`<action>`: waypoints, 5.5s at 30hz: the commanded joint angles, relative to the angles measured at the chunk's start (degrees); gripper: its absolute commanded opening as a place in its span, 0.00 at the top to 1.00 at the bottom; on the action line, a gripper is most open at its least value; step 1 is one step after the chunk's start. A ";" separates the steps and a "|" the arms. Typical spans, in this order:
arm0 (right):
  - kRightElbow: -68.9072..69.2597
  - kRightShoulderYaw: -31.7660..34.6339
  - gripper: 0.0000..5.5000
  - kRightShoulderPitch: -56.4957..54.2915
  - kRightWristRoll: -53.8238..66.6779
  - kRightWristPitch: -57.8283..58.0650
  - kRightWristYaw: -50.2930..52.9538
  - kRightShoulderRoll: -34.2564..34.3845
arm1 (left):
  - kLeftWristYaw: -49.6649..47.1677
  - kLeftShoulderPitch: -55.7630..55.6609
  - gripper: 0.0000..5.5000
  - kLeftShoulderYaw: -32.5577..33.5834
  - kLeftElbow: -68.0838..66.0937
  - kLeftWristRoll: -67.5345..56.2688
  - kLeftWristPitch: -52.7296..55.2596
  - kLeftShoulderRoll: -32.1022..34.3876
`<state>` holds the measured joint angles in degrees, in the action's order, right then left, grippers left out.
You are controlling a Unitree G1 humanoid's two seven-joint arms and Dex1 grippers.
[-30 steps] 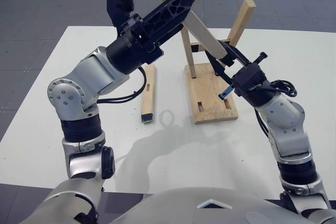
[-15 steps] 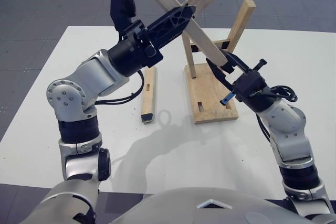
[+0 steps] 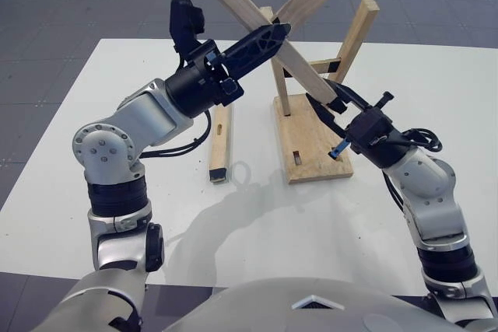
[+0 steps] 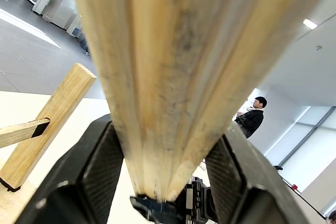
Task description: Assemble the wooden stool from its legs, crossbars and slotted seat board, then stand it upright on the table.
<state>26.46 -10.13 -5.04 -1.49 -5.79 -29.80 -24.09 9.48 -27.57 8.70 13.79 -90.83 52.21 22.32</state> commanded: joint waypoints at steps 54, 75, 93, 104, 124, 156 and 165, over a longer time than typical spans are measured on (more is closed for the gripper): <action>-4.56 -0.71 0.36 1.15 6.92 64.01 4.30 -10.17 | 18.61 13.40 0.62 -8.99 11.33 40.61 -14.05 -1.85; -17.26 -11.23 0.36 -3.62 4.31 47.16 -13.04 -22.26 | 19.55 15.01 0.62 -7.48 12.52 41.62 -13.77 0.30; -16.56 -9.84 0.36 -4.12 4.44 46.65 -12.04 -20.12 | 34.10 24.30 0.62 -18.79 0.12 54.26 -27.89 -3.60; -15.32 -9.73 0.36 -3.78 4.64 47.32 -12.61 -20.28 | 38.50 23.99 0.62 -18.10 -10.43 59.63 -41.77 -7.89; -14.29 -9.58 0.36 -2.18 4.69 48.47 -10.85 -18.62 | 47.57 22.61 0.62 -19.34 -8.39 61.63 -37.24 1.38; -14.04 -4.60 0.36 2.16 6.81 52.19 -5.74 -12.10 | 40.59 13.82 0.62 -24.67 -0.28 68.49 -23.31 5.48; -14.85 -2.75 0.36 2.79 8.48 53.09 -5.40 -9.39 | 40.67 13.98 0.62 -25.59 -0.23 68.72 -23.52 5.61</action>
<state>14.54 -10.52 -5.79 5.99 43.86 -34.98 -35.58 51.30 -13.99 -15.68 14.92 -25.32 27.14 26.47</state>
